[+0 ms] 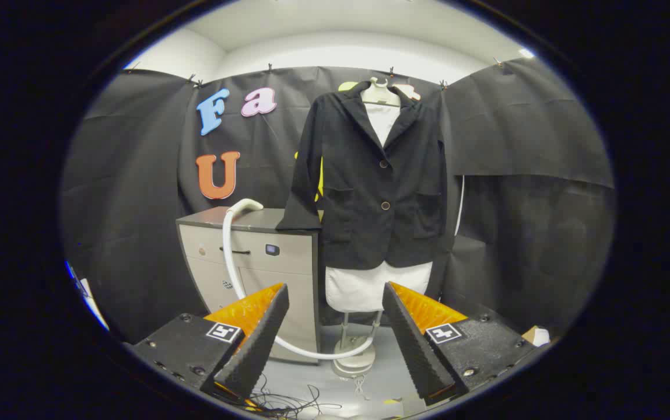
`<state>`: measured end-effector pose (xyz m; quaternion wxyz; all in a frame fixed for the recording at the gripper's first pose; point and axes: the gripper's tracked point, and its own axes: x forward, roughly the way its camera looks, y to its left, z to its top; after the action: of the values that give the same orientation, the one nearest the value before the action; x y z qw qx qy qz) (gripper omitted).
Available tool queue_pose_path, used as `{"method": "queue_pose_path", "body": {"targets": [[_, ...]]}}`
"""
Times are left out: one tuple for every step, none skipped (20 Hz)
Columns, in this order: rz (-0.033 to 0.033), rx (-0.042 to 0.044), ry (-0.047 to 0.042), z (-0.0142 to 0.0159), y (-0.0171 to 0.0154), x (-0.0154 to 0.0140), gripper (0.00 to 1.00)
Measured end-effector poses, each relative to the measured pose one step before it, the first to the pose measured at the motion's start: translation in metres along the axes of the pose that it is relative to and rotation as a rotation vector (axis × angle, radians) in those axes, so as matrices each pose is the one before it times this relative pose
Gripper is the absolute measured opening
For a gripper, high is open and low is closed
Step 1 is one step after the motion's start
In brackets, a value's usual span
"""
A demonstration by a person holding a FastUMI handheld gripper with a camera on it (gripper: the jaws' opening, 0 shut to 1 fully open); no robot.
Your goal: Iron the clothes twice with a garment steamer, once on the left side and once on the right side.
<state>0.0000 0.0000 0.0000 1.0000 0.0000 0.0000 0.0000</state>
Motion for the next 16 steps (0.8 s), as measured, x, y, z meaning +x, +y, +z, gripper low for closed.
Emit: {"method": "queue_pose_path", "body": {"targets": [[0.0008, 0.00071, -0.00068, 0.00108, 0.00062, 0.00047, 1.0], [0.00063, -0.00062, -0.00061, -0.00009, 0.00053, 0.0005, 1.0], [0.00089, -0.00195, 0.00002, 0.0009, 0.00042, 0.00109, 1.0], [0.00043, -0.00068, -0.00064, 0.00007, 0.00043, 0.00061, 1.0], [0.00096, -0.00025, -0.00093, 0.00169, 0.0005, 0.00086, 1.0], [-0.00042, -0.00015, -0.00116, 0.00056, -0.00028, 0.00133, 1.0], [0.0008, -0.00042, -0.00036, 0.00042, 0.00039, 0.00108, 1.0], [0.00054, -0.0004, 0.00098, 0.0, 0.00096, 0.00177, 1.0], [-0.00004, 0.00009, -0.0007, 0.00158, 0.00041, 0.00111, 1.0], [0.0003, 0.00041, 0.00005, 0.00098, 0.00045, 0.00085, 1.0], [0.00109, -0.00032, -0.00086, 0.00151, 0.00129, 0.00138, 1.0], [-0.00005, -0.0006, -0.00069, 0.00033, 0.00045, 0.00144, 1.0], [-0.0008, -0.00032, -0.00215, 0.00156, 0.00037, 0.00143, 1.0], [0.00023, 0.00051, -0.00063, 0.00105, 0.00075, 0.00149, 1.0], [0.001, -0.00013, 0.00037, 0.00092, 0.00156, 0.00193, 1.0], [0.00003, -0.00059, 0.00019, 0.00081, 0.00057, 0.0016, 1.0]]}}
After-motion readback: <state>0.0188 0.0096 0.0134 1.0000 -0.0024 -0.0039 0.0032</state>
